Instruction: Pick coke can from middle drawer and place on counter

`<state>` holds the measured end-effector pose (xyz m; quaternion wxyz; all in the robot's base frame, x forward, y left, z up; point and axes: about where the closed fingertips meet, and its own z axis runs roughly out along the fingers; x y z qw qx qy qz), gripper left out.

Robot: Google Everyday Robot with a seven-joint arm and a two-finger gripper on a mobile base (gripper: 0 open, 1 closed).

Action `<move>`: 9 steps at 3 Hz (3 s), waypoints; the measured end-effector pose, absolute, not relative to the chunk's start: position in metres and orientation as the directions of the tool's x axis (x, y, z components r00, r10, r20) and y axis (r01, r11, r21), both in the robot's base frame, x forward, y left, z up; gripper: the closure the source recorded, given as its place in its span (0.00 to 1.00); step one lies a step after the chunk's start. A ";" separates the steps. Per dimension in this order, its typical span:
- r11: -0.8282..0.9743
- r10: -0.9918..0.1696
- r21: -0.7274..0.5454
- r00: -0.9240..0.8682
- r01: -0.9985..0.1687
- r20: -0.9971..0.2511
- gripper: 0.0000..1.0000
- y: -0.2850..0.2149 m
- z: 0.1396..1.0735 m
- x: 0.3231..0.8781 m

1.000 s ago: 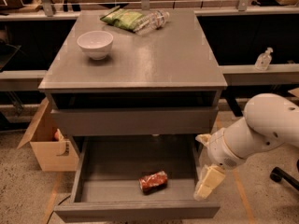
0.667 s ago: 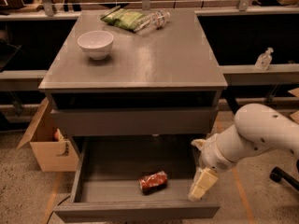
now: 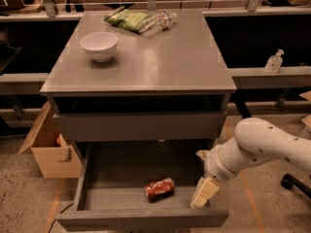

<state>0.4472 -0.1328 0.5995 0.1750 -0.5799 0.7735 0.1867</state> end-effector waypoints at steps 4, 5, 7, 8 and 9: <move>0.097 -0.858 0.037 -0.102 -0.995 -0.504 0.00 -0.063 0.544 0.504; 0.089 -0.855 0.037 -0.096 -0.995 -0.510 0.00 -0.050 0.523 0.518; 0.072 -0.873 0.019 -0.072 -0.997 -0.483 0.00 -0.019 0.480 0.538; 0.069 -0.881 -0.006 -0.058 -0.998 -0.470 0.00 -0.005 0.459 0.547; 0.073 -0.886 0.002 -0.066 -0.997 -0.459 0.00 -0.002 0.437 0.548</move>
Offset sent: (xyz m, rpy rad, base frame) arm 0.0372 0.0619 -0.0297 -0.0032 -0.0731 0.1787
